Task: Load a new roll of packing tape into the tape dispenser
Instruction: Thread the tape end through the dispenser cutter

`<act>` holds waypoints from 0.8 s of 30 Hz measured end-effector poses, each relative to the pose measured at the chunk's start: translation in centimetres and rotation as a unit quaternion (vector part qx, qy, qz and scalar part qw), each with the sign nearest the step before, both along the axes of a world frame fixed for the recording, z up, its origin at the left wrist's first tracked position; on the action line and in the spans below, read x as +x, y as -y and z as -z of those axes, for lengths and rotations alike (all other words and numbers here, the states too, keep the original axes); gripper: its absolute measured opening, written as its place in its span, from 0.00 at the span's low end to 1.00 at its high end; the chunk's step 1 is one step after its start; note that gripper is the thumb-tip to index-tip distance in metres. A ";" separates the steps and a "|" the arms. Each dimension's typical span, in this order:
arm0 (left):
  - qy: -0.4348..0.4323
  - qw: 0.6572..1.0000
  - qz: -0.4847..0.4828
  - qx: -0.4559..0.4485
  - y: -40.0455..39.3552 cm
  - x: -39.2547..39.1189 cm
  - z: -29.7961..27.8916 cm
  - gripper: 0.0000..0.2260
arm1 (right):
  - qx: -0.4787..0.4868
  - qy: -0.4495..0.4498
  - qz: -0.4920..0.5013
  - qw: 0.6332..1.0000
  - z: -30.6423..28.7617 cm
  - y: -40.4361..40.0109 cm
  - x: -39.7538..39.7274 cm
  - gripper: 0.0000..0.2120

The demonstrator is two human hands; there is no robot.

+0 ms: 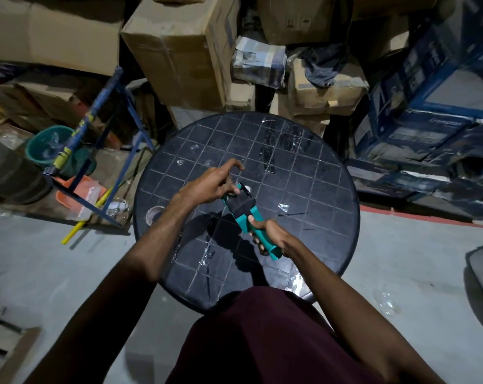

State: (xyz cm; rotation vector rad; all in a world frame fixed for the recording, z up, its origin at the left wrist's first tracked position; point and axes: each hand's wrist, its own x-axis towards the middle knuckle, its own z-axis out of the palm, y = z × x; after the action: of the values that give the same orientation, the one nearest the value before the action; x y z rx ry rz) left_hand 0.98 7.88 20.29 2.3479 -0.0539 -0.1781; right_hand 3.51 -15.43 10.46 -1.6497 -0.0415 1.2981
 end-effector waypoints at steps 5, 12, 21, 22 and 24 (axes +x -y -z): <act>-0.020 0.997 -0.046 -0.055 -0.6 0.2 0.5 0.24 | -0.013 -0.032 0.001 0.999 0.5 -0.4 0.0 0.28; -0.027 0.963 -0.214 -0.159 -2.2 -0.2 3.1 0.12 | -0.022 -0.040 0.029 0.999 0.8 -0.6 -1.6 0.31; -0.249 0.928 -0.181 -0.211 4.5 -5.2 9.5 0.13 | -0.041 0.034 0.156 0.986 3.8 -0.9 -0.4 0.38; -0.268 0.915 -0.181 -0.242 5.5 -5.4 9.8 0.13 | -0.034 0.033 0.169 0.985 4.4 -1.2 0.0 0.41; -0.270 0.900 -0.199 -0.278 6.9 -5.4 10.0 0.12 | -0.023 0.027 0.184 0.982 4.8 -1.9 0.2 0.42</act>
State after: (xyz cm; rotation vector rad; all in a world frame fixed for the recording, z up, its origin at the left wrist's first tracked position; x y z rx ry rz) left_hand -4.38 1.03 10.30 1.6279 0.5711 -0.5264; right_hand 3.73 -13.57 5.69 -1.6380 0.2513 0.9792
